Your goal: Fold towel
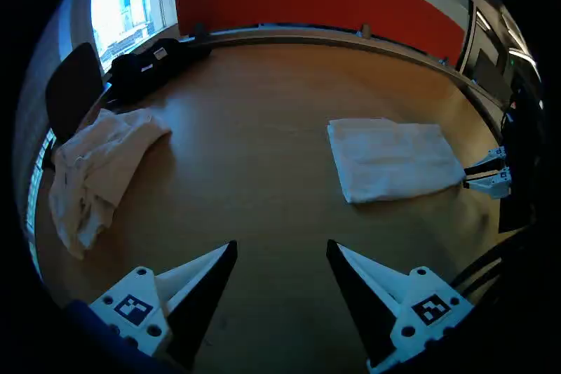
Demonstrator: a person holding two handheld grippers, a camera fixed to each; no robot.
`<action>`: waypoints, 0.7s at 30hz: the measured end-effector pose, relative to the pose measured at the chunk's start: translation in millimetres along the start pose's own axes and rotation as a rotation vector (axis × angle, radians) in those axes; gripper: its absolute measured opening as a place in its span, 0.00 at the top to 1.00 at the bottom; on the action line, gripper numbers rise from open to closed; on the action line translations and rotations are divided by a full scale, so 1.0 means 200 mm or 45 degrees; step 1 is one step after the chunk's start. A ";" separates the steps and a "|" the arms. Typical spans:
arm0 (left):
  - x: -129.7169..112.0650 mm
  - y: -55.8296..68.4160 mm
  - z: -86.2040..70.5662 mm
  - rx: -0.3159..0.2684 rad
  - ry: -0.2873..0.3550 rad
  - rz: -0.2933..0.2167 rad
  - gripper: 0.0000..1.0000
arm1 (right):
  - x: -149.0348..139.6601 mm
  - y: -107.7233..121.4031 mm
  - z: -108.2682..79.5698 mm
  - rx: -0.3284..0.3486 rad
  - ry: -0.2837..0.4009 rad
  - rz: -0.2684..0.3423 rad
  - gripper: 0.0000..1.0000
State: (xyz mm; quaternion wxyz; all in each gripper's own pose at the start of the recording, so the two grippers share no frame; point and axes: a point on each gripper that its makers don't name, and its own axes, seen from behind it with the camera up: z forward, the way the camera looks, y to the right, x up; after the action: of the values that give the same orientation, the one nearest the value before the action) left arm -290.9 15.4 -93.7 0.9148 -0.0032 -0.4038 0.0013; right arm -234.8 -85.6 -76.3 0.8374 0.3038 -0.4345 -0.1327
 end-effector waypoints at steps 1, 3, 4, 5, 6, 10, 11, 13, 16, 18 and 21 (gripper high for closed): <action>0.00 0.00 0.00 0.000 0.000 0.001 0.06 | 0.00 0.00 0.00 0.000 0.000 0.001 0.59; 0.00 0.00 0.00 0.001 0.000 0.002 0.06 | 0.01 0.00 0.01 0.001 0.001 0.002 0.65; 0.00 0.00 0.00 0.001 0.000 0.002 0.06 | 0.01 -0.01 0.01 0.002 0.001 0.003 0.69; 0.00 0.00 0.00 0.001 0.001 0.003 0.06 | 0.01 -0.01 0.01 0.003 0.002 0.004 0.72; 0.00 0.00 0.00 0.001 0.001 0.003 0.06 | 0.01 -0.01 0.01 0.004 0.002 0.005 0.75; 0.00 -0.01 0.00 0.002 0.001 -0.001 0.06 | 0.00 -0.02 0.01 0.008 -0.003 0.007 0.90; 0.00 -0.01 0.00 0.002 0.001 -0.002 0.06 | 0.00 -0.02 0.01 0.011 -0.003 0.008 0.94; 0.00 -0.01 0.00 0.003 0.001 -0.003 0.06 | 0.00 -0.02 0.01 0.015 0.002 0.010 0.94; 0.00 -0.02 0.00 0.004 0.000 -0.002 0.06 | 0.01 -0.03 0.01 0.016 0.010 0.010 0.94; 0.00 -0.02 0.00 0.005 -0.001 -0.001 0.06 | 0.02 -0.03 0.00 0.014 0.014 0.007 0.94; 0.00 -0.02 -0.01 0.005 0.000 -0.004 0.06 | 0.04 -0.02 -0.01 0.008 0.021 0.000 0.94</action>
State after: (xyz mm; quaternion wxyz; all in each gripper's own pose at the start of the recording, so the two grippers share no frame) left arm -290.3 10.8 -95.2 0.9148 -0.0010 -0.4038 0.0007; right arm -228.5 -92.5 -75.1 0.8400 0.3076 -0.4279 -0.1290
